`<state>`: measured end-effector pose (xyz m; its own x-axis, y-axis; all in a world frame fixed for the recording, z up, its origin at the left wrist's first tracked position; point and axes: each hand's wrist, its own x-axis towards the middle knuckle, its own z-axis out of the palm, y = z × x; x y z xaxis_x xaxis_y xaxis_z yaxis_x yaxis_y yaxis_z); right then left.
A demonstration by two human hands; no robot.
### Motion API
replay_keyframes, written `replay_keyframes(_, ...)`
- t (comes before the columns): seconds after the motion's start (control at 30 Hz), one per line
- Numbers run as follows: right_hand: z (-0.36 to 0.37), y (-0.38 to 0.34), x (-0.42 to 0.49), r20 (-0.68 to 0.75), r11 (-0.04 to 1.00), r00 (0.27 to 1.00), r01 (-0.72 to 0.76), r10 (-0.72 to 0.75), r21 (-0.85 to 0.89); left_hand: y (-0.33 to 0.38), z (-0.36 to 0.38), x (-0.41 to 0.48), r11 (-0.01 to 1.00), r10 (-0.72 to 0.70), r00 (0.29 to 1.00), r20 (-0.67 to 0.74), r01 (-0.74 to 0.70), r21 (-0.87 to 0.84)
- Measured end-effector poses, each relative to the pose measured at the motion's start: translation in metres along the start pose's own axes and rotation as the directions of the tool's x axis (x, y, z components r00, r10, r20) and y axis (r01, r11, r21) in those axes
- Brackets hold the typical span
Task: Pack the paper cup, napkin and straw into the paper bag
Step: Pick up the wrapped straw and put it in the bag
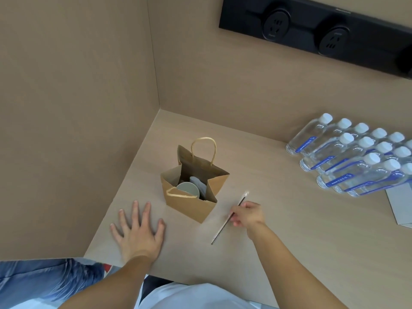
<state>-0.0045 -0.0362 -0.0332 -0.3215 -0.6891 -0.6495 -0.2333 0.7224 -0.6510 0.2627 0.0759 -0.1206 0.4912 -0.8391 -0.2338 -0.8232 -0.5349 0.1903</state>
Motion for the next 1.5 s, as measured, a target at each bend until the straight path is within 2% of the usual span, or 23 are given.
replay_keyframes(0.07,-0.006,-0.014,-0.007,0.103,0.976,0.995,-0.028,0.006,0.218,0.0,0.0,0.0,1.0,-0.002,1.0,0.005,0.002,0.013)
replay_keyframes(0.13,-0.018,-0.038,-0.018,0.132,0.917,0.989,0.012,-0.07,0.399,0.001,0.0,0.0,1.0,-0.005,1.0,0.008,0.005,0.014)
replay_keyframes(0.23,-0.044,-0.09,-0.046,0.074,0.795,0.946,0.22,-0.314,0.566,0.001,0.0,0.001,1.0,-0.007,1.0,0.004,0.007,0.005)
replay_keyframes(0.3,-0.064,-0.128,-0.074,0.067,0.687,0.838,0.396,-0.542,0.61,0.001,0.0,0.0,1.0,-0.005,1.0,0.0,0.005,0.002)
replay_keyframes(0.4,-0.092,-0.171,-0.122,0.099,0.466,0.575,0.536,-0.812,0.704,0.0,0.0,0.0,1.0,-0.004,1.0,0.004,0.004,0.01)
replay_keyframes(0.47,-0.099,-0.186,-0.15,0.153,0.387,0.418,0.561,-0.895,0.732,0.0,0.001,0.001,1.0,-0.006,1.0,0.005,0.006,0.016)
replay_keyframes(0.53,-0.09,-0.191,-0.167,0.195,0.38,0.345,0.625,-0.918,0.682,0.0,0.001,0.001,1.0,-0.008,1.0,0.006,0.008,0.013)
replay_keyframes(0.63,-0.059,-0.185,-0.17,0.237,0.437,0.369,0.709,-0.899,0.553,0.0,0.0,0.001,1.0,-0.012,1.0,0.011,0.011,0.028)
replay_keyframes(0.73,-0.026,-0.174,-0.162,0.289,0.561,0.482,0.733,-0.827,0.385,0.0,0.0,0.001,1.0,-0.01,1.0,0.013,0.01,0.028)
replay_keyframes(0.9,0.008,-0.159,-0.151,0.281,0.632,0.592,0.771,-0.756,0.079,0.0,-0.001,0.001,0.999,-0.004,1.0,0.014,0.004,0.033)
replay_keyframes(0.97,0.013,-0.154,-0.15,0.286,0.6,0.582,0.8,-0.761,-0.032,0.0,-0.002,0.001,1.0,-0.001,1.0,0.013,0.001,0.027)
replay_keyframes(1.1,0.021,-0.152,-0.15,0.297,0.429,0.497,0.863,-0.815,-0.268,-0.001,-0.001,0.001,1.0,0.0,1.0,0.012,0.0,0.028)
replay_keyframes(1.27,0.032,-0.158,-0.144,0.383,0.264,0.481,0.828,-0.789,-0.494,-0.001,-0.001,0.001,1.0,0.0,1.0,0.002,0.0,0.024)
replay_keyframes(1.33,0.037,-0.161,-0.142,0.437,0.24,0.507,0.811,-0.743,-0.534,-0.001,0.0,0.001,1.0,0.0,1.0,-0.003,0.0,0.018)
replay_keyframes(1.5,0.05,-0.166,-0.132,0.525,0.25,0.647,0.729,-0.552,-0.637,-0.002,0.003,0.001,1.0,0.005,1.0,-0.016,-0.004,0.022)
